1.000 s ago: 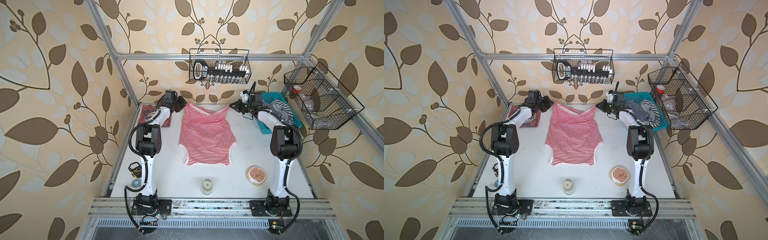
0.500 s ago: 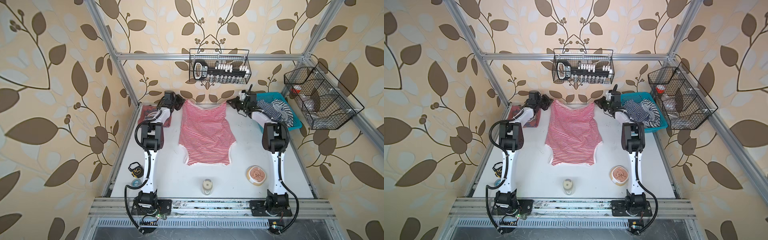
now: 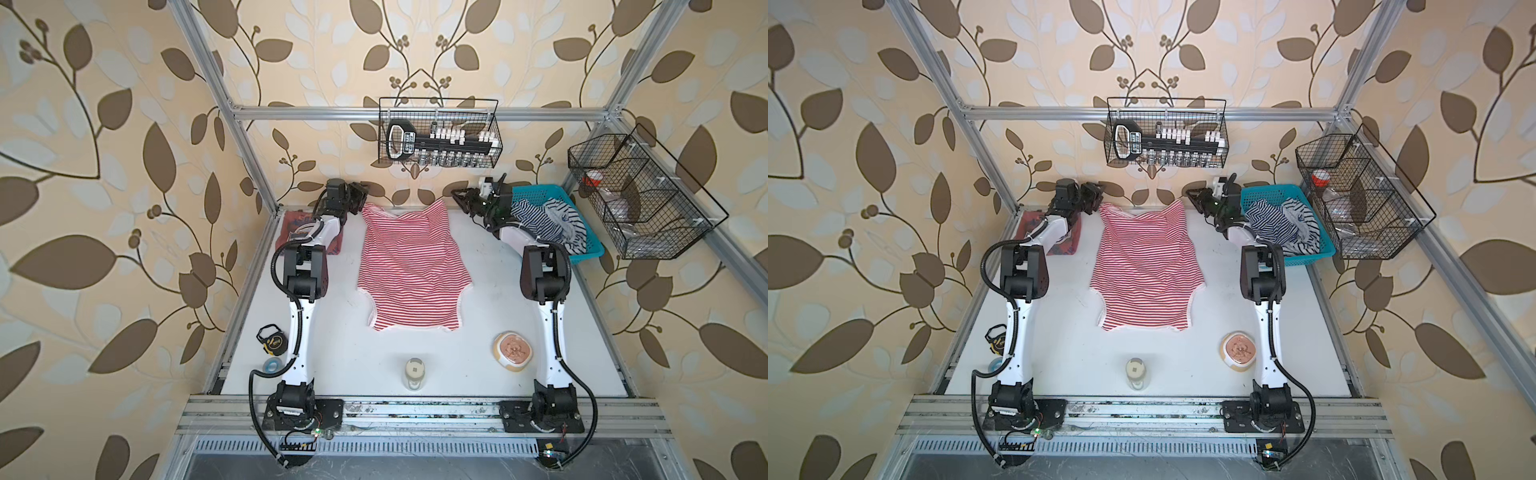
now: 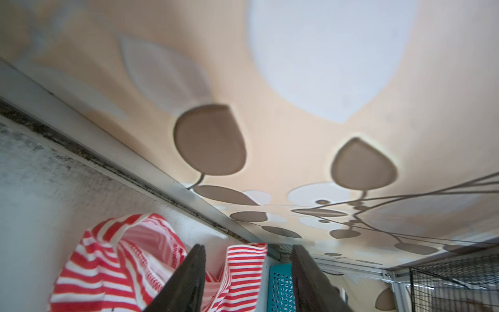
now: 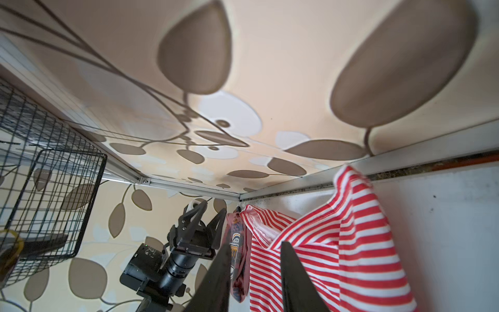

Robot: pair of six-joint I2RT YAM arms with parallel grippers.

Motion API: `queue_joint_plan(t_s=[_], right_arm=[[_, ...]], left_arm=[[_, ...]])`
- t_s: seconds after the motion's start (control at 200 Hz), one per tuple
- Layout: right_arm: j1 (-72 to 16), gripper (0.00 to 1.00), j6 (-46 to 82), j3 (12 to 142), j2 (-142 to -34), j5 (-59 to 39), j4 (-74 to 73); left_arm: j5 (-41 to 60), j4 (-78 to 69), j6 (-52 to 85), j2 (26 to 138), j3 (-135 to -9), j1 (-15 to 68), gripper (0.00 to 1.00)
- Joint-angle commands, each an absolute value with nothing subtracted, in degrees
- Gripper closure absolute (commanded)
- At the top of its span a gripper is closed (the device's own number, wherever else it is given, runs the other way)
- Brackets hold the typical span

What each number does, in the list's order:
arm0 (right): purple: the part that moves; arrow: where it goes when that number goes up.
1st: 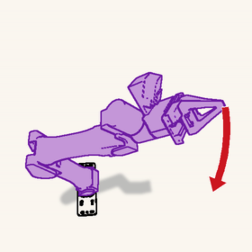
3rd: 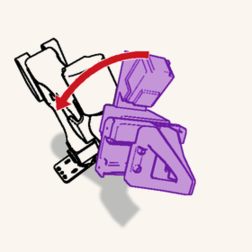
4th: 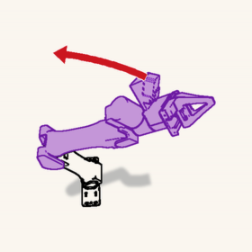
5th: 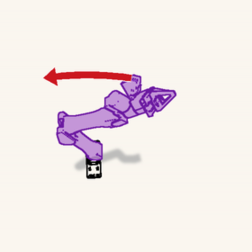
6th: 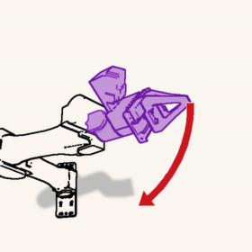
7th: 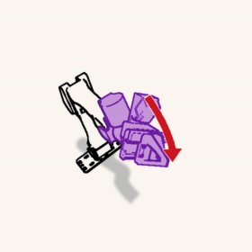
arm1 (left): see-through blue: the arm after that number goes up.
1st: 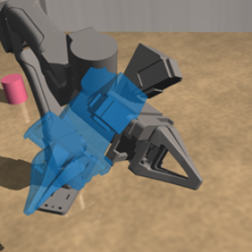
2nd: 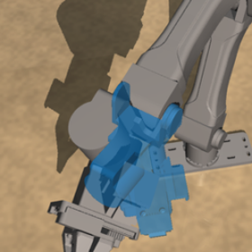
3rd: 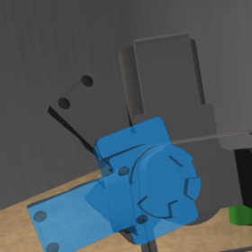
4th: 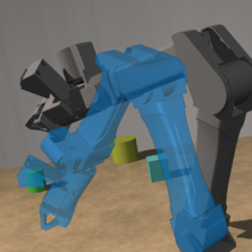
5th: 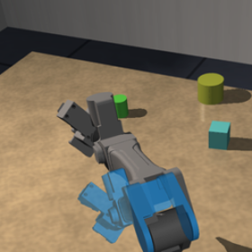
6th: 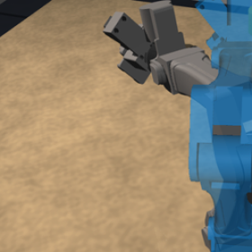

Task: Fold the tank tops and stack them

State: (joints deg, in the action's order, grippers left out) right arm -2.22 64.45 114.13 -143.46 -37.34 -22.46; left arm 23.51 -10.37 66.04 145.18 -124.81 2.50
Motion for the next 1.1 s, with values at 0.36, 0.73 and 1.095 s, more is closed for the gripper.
queue_joint_plan(t_s=[0.36,0.73,1.095], right_arm=[[-3.4,0.85,32.1,88.5,-117.9,-40.0,3.7],[-8.9,1.00,10.2,91.8,-121.4,-25.3,31.2],[-11.9,1.00,8.2,87.7,-124.9,-18.5,33.0]], left_arm=[[21.3,18.5,41.7,112.2,-99.4,7.4,0.76],[19.2,30.4,38.8,111.7,-84.9,14.2,1.00],[13.6,35.5,36.4,120.6,-86.8,14.9,1.00]])
